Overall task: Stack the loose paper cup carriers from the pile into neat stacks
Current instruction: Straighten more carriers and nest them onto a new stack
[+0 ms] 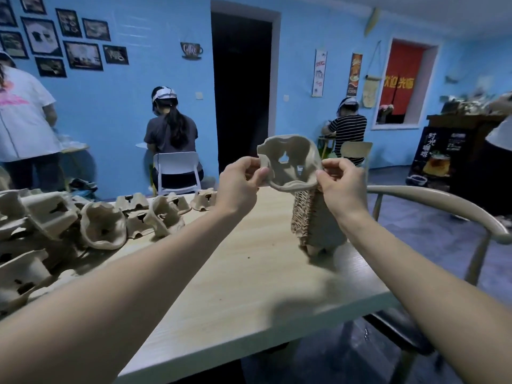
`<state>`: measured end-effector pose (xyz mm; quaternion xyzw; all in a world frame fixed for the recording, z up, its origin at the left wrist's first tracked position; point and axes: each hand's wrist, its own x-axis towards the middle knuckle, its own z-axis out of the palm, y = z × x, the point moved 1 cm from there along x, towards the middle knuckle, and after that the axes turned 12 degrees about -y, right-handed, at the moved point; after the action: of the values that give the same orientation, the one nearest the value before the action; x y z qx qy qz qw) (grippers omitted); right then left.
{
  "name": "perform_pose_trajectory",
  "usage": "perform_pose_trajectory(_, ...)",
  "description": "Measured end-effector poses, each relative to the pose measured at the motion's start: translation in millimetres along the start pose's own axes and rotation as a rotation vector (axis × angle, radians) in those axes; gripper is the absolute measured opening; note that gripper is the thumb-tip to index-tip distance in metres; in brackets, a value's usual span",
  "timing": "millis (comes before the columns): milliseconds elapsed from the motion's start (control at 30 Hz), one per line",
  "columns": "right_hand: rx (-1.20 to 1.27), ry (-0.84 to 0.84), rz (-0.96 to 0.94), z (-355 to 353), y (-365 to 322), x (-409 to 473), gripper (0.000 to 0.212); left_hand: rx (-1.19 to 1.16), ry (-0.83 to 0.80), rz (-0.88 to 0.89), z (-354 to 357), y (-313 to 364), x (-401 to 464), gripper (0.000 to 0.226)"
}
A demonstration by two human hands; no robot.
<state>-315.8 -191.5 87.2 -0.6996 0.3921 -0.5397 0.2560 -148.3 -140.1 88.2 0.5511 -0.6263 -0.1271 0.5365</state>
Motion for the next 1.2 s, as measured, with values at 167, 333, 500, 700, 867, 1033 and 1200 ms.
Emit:
perform_pose_trajectory(167, -0.013, 0.105, 0.028, -31.4, 9.2, 21.2, 0.016, -0.028, -0.015, 0.018, 34.2, 18.6, 30.5, 0.020)
perform_pose_trajectory(333, -0.037, 0.186, 0.088, -51.8, 23.0, 36.0, 0.017, -0.088, -0.007, -0.060, 65.9, 28.6, 48.7, 0.018)
perform_pose_trajectory(500, -0.048, 0.197, 0.148, -57.4, 36.3, 40.8, 0.015, -0.124, -0.004, -0.145, 85.7, 24.7, 50.7, 0.017)
perform_pose_trajectory(700, -0.100, 0.132, 0.241, -51.7, 47.4, 39.1, 0.021, -0.145, -0.001, -0.229, 90.4, 16.6, 52.0, 0.023)
perform_pose_trajectory(867, -0.146, 0.078, 0.294, -51.2, 53.5, 37.8, 0.033, -0.024, -0.043, -0.260, 95.4, 14.4, 52.6, 0.018)
perform_pose_trajectory(1033, -0.155, 0.021, 0.292, -49.4, 59.0, 34.9, 0.034, 0.137, -0.080, -0.225, 96.1, 14.8, 49.2, 0.018)
perform_pose_trajectory(1200, -0.194, -0.053, 0.251, -47.7, 58.6, 28.3, 0.028, 0.181, -0.164, -0.199, 95.2, 8.9, 43.1, 0.028)
